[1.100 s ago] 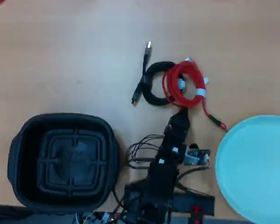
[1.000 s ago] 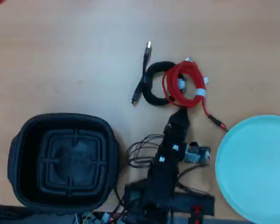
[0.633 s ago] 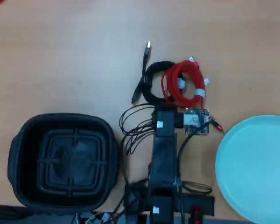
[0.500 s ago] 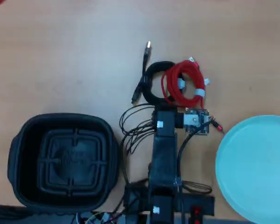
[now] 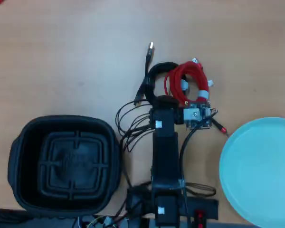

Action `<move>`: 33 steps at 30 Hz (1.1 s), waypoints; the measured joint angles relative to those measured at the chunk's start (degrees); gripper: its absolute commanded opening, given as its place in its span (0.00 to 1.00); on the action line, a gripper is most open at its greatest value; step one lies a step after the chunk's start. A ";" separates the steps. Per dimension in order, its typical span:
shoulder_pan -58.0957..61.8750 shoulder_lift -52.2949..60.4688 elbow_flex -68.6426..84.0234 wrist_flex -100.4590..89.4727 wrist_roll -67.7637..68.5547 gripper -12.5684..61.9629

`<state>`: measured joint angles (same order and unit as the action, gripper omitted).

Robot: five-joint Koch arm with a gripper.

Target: Put a black charging cable in a black bowl and put a red charging cable in a green bowl

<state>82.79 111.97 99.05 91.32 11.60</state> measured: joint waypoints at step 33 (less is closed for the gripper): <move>-16.44 -35.68 -21.36 0.26 30.50 0.58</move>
<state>66.36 76.29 77.70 91.58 42.10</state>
